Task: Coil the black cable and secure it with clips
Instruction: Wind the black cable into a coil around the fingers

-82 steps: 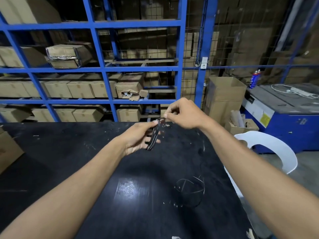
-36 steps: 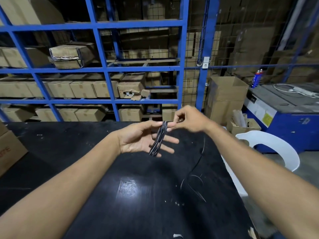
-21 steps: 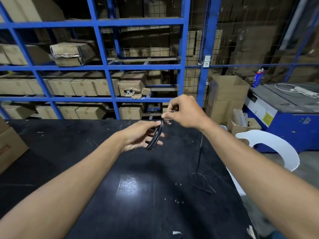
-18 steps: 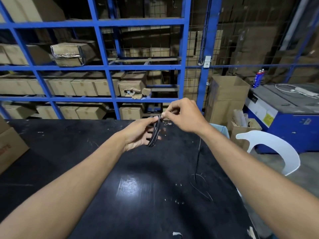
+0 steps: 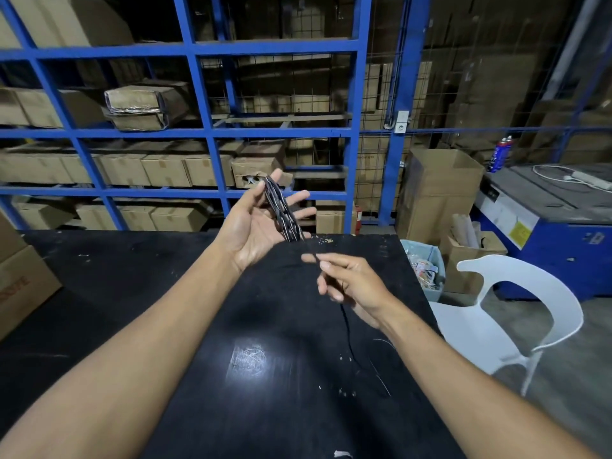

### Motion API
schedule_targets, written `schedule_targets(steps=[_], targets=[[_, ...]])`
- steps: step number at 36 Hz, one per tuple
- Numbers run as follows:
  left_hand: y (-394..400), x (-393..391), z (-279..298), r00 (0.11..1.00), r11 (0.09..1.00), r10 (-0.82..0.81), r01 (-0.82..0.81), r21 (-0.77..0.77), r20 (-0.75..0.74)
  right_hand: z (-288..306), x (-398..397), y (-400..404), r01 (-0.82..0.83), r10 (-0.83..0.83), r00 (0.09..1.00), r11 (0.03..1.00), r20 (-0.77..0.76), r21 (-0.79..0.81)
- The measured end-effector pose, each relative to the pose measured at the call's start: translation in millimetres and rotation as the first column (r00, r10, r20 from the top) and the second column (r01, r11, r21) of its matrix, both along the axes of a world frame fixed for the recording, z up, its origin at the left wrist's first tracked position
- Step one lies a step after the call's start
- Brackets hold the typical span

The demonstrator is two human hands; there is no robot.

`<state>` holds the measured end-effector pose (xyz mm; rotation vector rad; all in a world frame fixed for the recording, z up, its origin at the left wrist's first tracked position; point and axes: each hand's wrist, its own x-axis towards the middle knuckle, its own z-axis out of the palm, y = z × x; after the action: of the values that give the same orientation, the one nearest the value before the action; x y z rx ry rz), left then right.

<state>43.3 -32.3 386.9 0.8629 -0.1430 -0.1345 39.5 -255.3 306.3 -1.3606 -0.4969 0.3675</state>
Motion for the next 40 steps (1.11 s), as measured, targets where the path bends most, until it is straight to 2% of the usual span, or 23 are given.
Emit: schedule_targets(steps=[4,8,11,13,16,19,24,27,33,40], targets=[[1.2,-6.7,11.9,0.999,0.999,-0.035,0.035,-0.007,0.040,-22.2,0.7,-3.7,-0.067,0.064,0.997,0.991,-0.030,-0.117],[-1.7,-16.0,16.3,0.978,0.981,-0.193,0.192,0.023,0.079,-27.0,9.6,-3.6,0.041,-0.027,0.998,0.948,0.050,-0.316],[-6.5,-24.1,12.3,0.928,0.928,-0.367,0.361,0.092,0.068,-18.4,20.3,-6.5,0.110,-0.063,0.990,0.901,0.124,-0.419],[-8.5,-28.3,6.2,0.874,0.867,-0.485,0.476,0.147,0.033,-8.4,29.3,-9.9,0.146,-0.033,0.975,0.843,0.221,-0.518],[-10.5,-31.8,-5.5,0.806,0.765,-0.588,0.582,0.275,-0.069,11.3,45.9,-18.3,0.253,0.045,0.920,0.691,0.389,-0.677],[-11.1,-32.3,-19.3,0.795,0.699,-0.577,0.598,0.391,-0.185,39.0,54.4,-20.9,0.294,0.133,0.876,0.616,0.464,-0.731],[-12.2,-33.7,-40.4,0.827,0.669,-0.468,0.562,0.486,-0.312,80.9,56.9,-16.1,0.340,0.341,0.771,0.494,0.538,-0.800],[-17.4,-33.9,-44.9,0.835,0.626,-0.420,0.550,0.552,-0.356,93.8,53.3,-11.6,0.400,0.382,0.729,0.437,0.568,-0.806],[-26.9,-33.0,-38.2,0.889,0.555,-0.300,0.458,0.694,-0.347,99.4,44.3,-4.7,0.531,0.270,0.682,0.455,0.679,-0.714],[-16.1,-22.2,-35.7,0.969,0.663,-0.080,0.225,0.714,-0.232,95.7,27.8,-7.6,0.461,0.120,0.712,0.664,0.692,-0.589]])
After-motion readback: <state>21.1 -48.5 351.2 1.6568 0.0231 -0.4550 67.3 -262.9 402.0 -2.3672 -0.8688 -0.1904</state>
